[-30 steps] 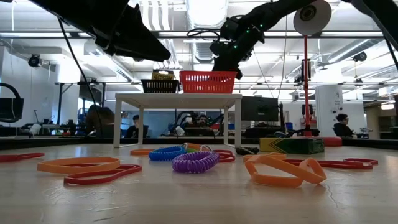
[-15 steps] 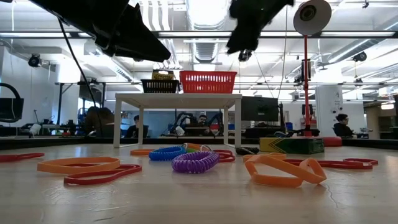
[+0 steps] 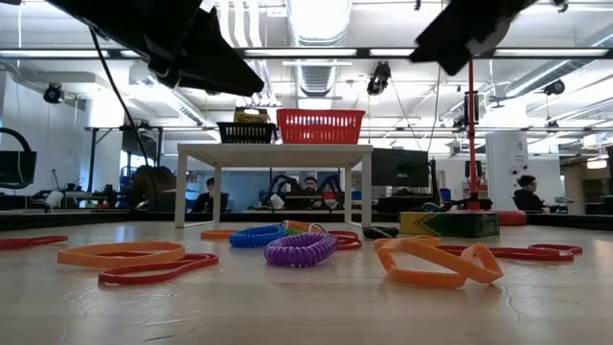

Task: Pick & Place Office Desk Supplies
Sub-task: Put the red rubber band into the red bin on the shelf

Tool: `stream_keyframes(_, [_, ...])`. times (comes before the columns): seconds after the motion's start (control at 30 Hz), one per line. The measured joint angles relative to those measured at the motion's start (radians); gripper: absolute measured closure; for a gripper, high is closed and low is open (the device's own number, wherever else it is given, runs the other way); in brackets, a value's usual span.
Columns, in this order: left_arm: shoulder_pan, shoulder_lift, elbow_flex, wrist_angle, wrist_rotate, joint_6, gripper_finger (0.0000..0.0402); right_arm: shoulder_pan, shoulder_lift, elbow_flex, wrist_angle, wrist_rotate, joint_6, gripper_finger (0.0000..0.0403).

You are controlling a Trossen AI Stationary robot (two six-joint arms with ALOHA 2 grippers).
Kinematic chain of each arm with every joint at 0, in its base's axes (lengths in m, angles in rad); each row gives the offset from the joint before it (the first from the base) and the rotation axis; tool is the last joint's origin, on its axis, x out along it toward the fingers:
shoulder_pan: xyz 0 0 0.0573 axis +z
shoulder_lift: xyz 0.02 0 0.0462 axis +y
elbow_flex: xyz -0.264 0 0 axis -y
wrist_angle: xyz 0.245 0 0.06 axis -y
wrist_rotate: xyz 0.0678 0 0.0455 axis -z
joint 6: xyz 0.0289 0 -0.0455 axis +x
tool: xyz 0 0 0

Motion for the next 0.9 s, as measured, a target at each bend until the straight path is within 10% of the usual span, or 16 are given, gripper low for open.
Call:
stream_keyframes(0.33, [0.016, 0.000, 0.000, 0.020, 0.000, 0.001, 0.0234, 0.345, 0.020, -0.242, 0.189, 0.078, -0.108, 0.0259])
stream_keyframes(0.9, [0.023, 0.000, 0.000, 0.022, 0.000, 0.002, 0.0234, 0.489, 0.413, -0.402, 0.657, 0.074, -0.040, 0.0201])
